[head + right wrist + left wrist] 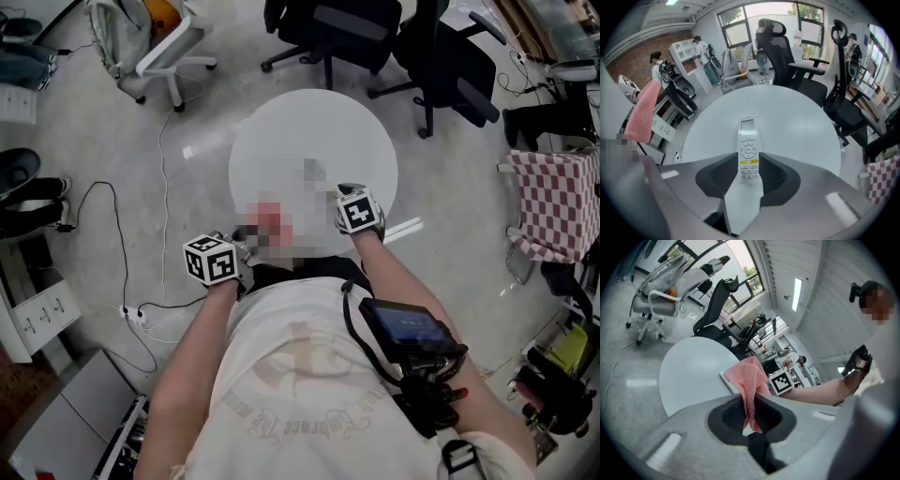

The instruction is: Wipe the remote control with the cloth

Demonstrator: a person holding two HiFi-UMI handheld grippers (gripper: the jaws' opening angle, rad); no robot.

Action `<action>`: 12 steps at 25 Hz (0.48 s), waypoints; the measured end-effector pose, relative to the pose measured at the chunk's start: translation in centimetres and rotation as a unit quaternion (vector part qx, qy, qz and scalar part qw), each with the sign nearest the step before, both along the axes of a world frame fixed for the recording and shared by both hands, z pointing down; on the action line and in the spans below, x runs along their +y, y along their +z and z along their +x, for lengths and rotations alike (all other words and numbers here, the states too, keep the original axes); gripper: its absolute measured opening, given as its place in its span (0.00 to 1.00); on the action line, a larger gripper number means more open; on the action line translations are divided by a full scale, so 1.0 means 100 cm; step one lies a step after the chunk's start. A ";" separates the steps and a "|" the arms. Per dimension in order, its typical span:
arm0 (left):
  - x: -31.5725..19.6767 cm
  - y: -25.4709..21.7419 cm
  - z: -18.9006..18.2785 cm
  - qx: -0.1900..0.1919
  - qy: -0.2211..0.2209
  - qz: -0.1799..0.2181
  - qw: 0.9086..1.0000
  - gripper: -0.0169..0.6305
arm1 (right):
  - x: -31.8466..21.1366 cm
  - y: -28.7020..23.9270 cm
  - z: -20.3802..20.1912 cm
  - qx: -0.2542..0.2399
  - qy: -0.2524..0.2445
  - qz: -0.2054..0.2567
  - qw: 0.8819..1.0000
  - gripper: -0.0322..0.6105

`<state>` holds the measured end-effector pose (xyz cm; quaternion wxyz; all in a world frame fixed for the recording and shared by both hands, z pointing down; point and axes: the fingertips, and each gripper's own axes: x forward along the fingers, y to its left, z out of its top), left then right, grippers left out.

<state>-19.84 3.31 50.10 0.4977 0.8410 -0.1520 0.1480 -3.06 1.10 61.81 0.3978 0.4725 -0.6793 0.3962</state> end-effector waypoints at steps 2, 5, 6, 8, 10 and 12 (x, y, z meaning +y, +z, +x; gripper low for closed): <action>-0.007 -0.007 -0.005 -0.011 -0.005 0.029 1.000 0.05 | 0.001 -0.017 0.005 -0.009 0.030 0.025 0.999 0.20; -0.016 -0.016 -0.010 -0.024 -0.008 0.064 0.998 0.06 | 0.008 -0.040 0.016 -0.018 0.073 0.058 0.995 0.11; -0.018 -0.019 -0.011 -0.024 -0.008 0.073 0.997 0.05 | 0.011 -0.047 0.019 -0.019 0.083 0.068 0.994 0.10; -0.024 -0.027 -0.011 -0.020 -0.006 0.088 0.996 0.05 | 0.014 -0.064 0.024 -0.020 0.097 0.090 0.991 0.06; -0.030 -0.037 -0.009 -0.012 -0.003 0.102 0.995 0.05 | 0.014 -0.083 0.028 -0.023 0.107 0.115 0.987 0.05; -0.031 -0.047 -0.007 -0.004 0.001 0.114 0.993 0.05 | 0.015 -0.104 0.029 -0.029 0.114 0.144 0.983 0.05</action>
